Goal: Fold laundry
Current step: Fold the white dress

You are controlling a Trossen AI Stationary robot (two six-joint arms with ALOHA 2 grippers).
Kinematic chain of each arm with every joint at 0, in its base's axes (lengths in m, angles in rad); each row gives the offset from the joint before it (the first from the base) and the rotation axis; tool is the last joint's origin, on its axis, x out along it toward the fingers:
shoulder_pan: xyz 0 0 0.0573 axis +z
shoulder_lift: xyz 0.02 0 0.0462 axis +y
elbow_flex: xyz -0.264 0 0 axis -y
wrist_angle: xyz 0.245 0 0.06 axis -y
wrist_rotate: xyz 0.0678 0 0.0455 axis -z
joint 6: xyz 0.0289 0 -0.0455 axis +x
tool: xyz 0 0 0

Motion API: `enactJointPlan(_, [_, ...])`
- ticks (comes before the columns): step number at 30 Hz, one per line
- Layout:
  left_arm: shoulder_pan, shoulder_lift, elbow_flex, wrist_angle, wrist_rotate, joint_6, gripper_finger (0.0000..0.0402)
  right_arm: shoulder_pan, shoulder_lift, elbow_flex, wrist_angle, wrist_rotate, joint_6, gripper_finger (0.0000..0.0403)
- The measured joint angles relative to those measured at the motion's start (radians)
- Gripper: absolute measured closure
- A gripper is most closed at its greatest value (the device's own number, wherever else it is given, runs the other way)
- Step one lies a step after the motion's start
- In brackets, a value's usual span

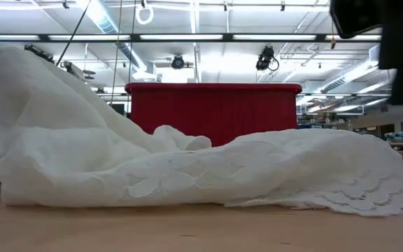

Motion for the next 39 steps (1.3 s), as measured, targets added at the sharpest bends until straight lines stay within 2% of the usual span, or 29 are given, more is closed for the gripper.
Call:
enactJointPlan(6, [-0.077, 0.012, -0.102, 0.144, -0.002, -0.087, 0.0184, 0.043, 0.092, 0.000, 0.055, -0.005, 0.083, 0.0217])
enactJointPlan(12, [-0.075, 0.012, -0.243, 0.320, -0.021, -0.128, 0.0136, 0.023, 0.161, 0.000, 0.061, 0.030, 0.099, 0.0217])
enactJointPlan(15, [-0.066, 0.012, -0.288, 0.393, -0.048, -0.128, 0.0126, 0.010, 0.187, 0.000, 0.068, 0.051, 0.103, 0.0215])
enactJointPlan(20, [-0.061, 0.012, -0.300, 0.419, -0.144, -0.111, 0.0130, -0.015, 0.214, 0.000, 0.073, 0.051, 0.080, 0.0210])
enactJointPlan(24, [-0.039, 0.012, -0.300, 0.425, -0.200, -0.103, 0.0166, -0.044, 0.207, -0.010, 0.074, 0.042, 0.034, 0.0242])
enactJointPlan(30, [0.013, 0.037, -0.300, 0.484, -0.211, -0.044, 0.0276, -0.083, 0.206, -0.012, 0.112, 0.012, -0.113, 0.0379])
enactJointPlan(35, [0.050, 0.047, -0.300, 0.642, -0.211, 0.072, 0.0385, -0.090, 0.206, -0.012, 0.120, -0.059, -0.193, 0.0392])
enactJointPlan(39, [0.063, 0.045, -0.295, 0.754, -0.210, 0.132, 0.0397, -0.087, 0.185, -0.012, 0.069, -0.132, -0.237, 0.0396])
